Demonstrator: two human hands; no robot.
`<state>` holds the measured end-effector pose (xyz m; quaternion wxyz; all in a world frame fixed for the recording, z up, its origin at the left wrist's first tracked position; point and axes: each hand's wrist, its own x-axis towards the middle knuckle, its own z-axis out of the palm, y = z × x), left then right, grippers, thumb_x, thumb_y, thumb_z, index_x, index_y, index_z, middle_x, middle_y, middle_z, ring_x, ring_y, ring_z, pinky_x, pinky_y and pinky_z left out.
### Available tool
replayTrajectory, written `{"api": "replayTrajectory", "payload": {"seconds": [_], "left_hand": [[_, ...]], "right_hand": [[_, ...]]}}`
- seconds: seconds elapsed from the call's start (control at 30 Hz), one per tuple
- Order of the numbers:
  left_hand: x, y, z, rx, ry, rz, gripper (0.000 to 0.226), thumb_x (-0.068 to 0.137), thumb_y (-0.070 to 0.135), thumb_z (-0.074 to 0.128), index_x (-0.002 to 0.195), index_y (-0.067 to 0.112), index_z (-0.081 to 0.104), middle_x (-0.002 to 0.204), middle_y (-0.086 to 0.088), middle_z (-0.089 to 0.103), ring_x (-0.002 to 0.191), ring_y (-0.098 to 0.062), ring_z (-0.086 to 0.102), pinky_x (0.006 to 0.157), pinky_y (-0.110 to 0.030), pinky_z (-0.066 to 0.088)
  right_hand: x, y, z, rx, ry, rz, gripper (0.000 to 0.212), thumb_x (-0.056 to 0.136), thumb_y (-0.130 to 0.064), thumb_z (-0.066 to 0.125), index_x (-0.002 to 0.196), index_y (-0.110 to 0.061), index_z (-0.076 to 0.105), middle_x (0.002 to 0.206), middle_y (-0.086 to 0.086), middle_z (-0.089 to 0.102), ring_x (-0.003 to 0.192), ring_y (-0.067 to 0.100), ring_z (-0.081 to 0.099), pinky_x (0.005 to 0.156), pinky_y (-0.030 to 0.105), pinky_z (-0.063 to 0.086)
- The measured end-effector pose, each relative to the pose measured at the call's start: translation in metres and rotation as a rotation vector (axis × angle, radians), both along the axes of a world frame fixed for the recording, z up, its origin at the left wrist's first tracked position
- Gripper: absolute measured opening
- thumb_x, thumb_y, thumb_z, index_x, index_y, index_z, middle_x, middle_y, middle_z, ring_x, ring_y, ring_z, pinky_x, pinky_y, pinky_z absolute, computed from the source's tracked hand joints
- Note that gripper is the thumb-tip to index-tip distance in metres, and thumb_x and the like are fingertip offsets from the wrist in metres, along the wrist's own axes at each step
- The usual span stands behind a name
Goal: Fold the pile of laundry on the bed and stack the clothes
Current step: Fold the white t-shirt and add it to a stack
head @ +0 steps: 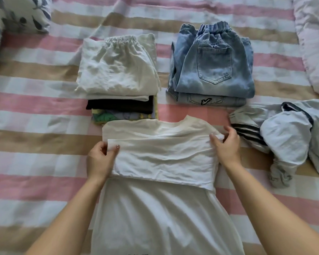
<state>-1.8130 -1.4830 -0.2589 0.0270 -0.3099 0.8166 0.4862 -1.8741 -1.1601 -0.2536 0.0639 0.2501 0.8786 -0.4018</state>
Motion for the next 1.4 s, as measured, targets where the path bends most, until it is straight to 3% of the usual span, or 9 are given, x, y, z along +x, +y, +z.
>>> {"api": "replayTrajectory", "payload": {"seconds": [0.1, 0.2, 0.33, 0.43, 0.63, 0.87, 1.0, 1.17, 1.4], "left_hand": [[-0.009, -0.001, -0.001, -0.192, 0.031, 0.076, 0.036, 0.083, 0.026, 0.068, 0.108, 0.008, 0.051, 0.106, -0.011, 0.057, 0.095, -0.026, 0.054, 0.077, -0.031, 0.041], [-0.035, -0.004, 0.0, -0.049, 0.022, 0.158, 0.048, 0.087, 0.027, 0.063, 0.124, 0.002, 0.044, 0.115, -0.009, 0.053, 0.102, -0.021, 0.05, 0.085, -0.029, 0.039], [-0.059, -0.008, 0.005, 0.059, 0.109, 0.087, 0.006, 0.085, 0.01, 0.063, 0.091, 0.011, 0.061, 0.088, -0.006, 0.061, 0.08, -0.018, 0.055, 0.071, -0.027, 0.043], [-0.059, -0.001, 0.005, 0.079, 0.322, 0.136, 0.025, 0.087, 0.005, 0.06, 0.076, 0.025, 0.05, 0.072, 0.004, 0.052, 0.067, -0.008, 0.048, 0.064, -0.019, 0.041], [-0.055, 0.014, -0.007, 0.083, 0.386, 0.234, 0.031, 0.091, 0.002, 0.052, 0.077, 0.027, 0.041, 0.072, 0.007, 0.044, 0.064, -0.001, 0.04, 0.061, -0.012, 0.036], [-0.05, 0.011, -0.004, 0.032, 0.244, 0.174, 0.013, 0.091, 0.013, 0.056, 0.101, 0.008, 0.05, 0.093, -0.006, 0.057, 0.083, -0.013, 0.053, 0.074, -0.022, 0.042], [0.0, 0.023, 0.004, -0.125, 0.203, 0.101, 0.042, 0.09, 0.014, 0.057, 0.127, 0.001, 0.043, 0.124, -0.017, 0.052, 0.114, -0.027, 0.049, 0.096, -0.033, 0.04], [0.106, 0.049, 0.012, -0.184, 0.19, 0.036, 0.034, 0.091, 0.009, 0.055, 0.123, 0.003, 0.049, 0.12, -0.016, 0.051, 0.115, -0.032, 0.046, 0.093, -0.037, 0.043], [0.201, 0.063, 0.007, -0.308, -0.008, 0.215, 0.04, 0.079, -0.003, 0.065, 0.117, -0.005, 0.053, 0.119, -0.027, 0.051, 0.114, -0.041, 0.042, 0.1, -0.045, 0.03]], "right_hand": [[-0.008, 0.002, 0.001, -0.055, -0.008, -0.058, 0.042, 0.088, -0.026, 0.062, 0.122, -0.003, 0.054, 0.123, 0.014, 0.058, 0.114, 0.028, 0.053, 0.089, 0.028, 0.037], [-0.019, 0.005, 0.002, -0.04, -0.048, 0.008, 0.027, 0.086, -0.026, 0.063, 0.105, -0.006, 0.064, 0.104, 0.012, 0.066, 0.098, 0.029, 0.06, 0.081, 0.035, 0.045], [-0.035, 0.007, 0.009, -0.173, 0.145, 0.056, 0.004, 0.085, -0.011, 0.063, 0.083, -0.014, 0.061, 0.081, 0.004, 0.061, 0.072, 0.013, 0.055, 0.07, 0.029, 0.046], [-0.047, 0.008, 0.013, -0.229, 0.287, 0.013, 0.026, 0.086, -0.005, 0.062, 0.074, -0.027, 0.055, 0.079, -0.001, 0.057, 0.069, 0.003, 0.051, 0.068, 0.017, 0.042], [-0.052, 0.007, -0.011, -0.115, 0.218, -0.018, 0.003, 0.089, -0.012, 0.058, 0.089, -0.01, 0.061, 0.086, 0.008, 0.06, 0.08, 0.019, 0.053, 0.075, 0.033, 0.045], [-0.043, 0.005, -0.006, 0.093, 0.12, 0.085, 0.034, 0.088, -0.012, 0.055, 0.12, -0.003, 0.055, 0.121, 0.018, 0.055, 0.114, 0.032, 0.049, 0.101, 0.038, 0.036], [0.036, -0.001, 0.015, 0.116, 0.239, 0.141, 0.039, 0.085, -0.013, 0.053, 0.124, -0.007, 0.053, 0.124, 0.015, 0.051, 0.119, 0.026, 0.042, 0.102, 0.027, 0.026], [0.173, 0.005, 0.017, 0.101, 0.143, 0.154, 0.033, 0.084, -0.008, 0.055, 0.117, -0.007, 0.058, 0.117, 0.012, 0.056, 0.113, 0.022, 0.045, 0.096, 0.018, 0.024], [0.267, 0.017, 0.006, 0.195, -0.061, -0.133, 0.04, 0.079, -0.003, 0.068, 0.118, -0.001, 0.058, 0.116, 0.019, 0.055, 0.109, 0.036, 0.046, 0.096, 0.035, 0.032]]}}
